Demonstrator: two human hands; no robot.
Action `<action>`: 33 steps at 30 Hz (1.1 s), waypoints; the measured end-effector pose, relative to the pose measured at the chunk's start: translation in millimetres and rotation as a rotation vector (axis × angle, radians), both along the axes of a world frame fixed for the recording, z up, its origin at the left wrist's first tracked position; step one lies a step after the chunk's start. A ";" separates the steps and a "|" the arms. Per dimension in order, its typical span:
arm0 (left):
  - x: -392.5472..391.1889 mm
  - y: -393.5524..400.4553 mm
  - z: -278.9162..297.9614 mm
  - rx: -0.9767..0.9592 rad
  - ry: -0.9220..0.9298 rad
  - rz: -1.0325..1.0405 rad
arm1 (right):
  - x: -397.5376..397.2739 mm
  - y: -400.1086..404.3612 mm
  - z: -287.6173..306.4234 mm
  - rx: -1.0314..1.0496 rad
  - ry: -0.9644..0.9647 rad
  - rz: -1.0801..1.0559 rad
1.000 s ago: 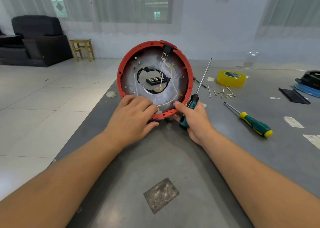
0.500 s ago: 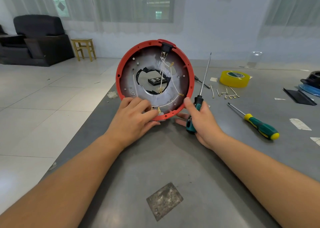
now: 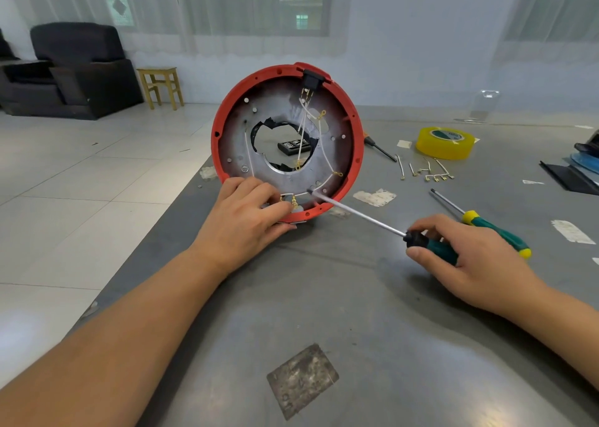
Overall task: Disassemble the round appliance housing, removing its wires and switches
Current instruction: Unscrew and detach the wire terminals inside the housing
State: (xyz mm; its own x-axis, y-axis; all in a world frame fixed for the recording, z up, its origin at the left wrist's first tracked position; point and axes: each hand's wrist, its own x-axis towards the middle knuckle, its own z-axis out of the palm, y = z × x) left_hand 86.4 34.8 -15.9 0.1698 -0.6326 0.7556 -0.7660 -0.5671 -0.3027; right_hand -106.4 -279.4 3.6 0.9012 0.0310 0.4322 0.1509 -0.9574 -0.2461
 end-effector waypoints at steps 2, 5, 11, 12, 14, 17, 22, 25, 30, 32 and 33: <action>-0.1 -0.9 -0.6 -0.016 0.001 0.004 | -0.7 0.6 6.6 -0.097 0.022 -0.007; 0.9 -2.0 -3.2 -0.034 -0.010 0.003 | -0.9 5.0 19.4 -0.085 0.048 -0.018; 1.0 -4.5 -5.9 -0.026 -0.032 -0.025 | 4.8 14.4 49.4 -0.056 0.149 -0.055; 0.4 -4.2 -5.5 -0.025 -0.026 -0.025 | 6.1 16.0 53.7 -0.059 0.165 -0.061; -0.5 -3.5 -4.9 -0.022 -0.019 -0.021 | 9.2 20.4 61.3 -0.058 0.202 -0.064; -0.3 -3.4 -5.3 -0.004 -0.034 -0.018 | 14.4 25.4 69.0 -0.067 0.248 -0.058; 0.7 -4.4 -8.2 0.013 -0.048 0.027 | 18.9 27.3 80.0 -0.095 0.268 -0.043; -0.2 -4.8 -8.9 0.037 -0.039 0.060 | 20.1 26.7 78.0 -0.075 0.264 -0.037; -6.6 -7.4 -6.5 0.050 -0.013 0.121 | 22.8 21.9 72.4 -0.019 0.274 -0.028; -8.8 -7.0 -6.3 0.072 0.003 0.146 | 23.6 21.8 69.4 -0.023 0.275 -0.019; -9.5 -6.2 -6.3 0.086 0.019 0.150 | 23.8 22.4 67.8 -0.027 0.273 -0.017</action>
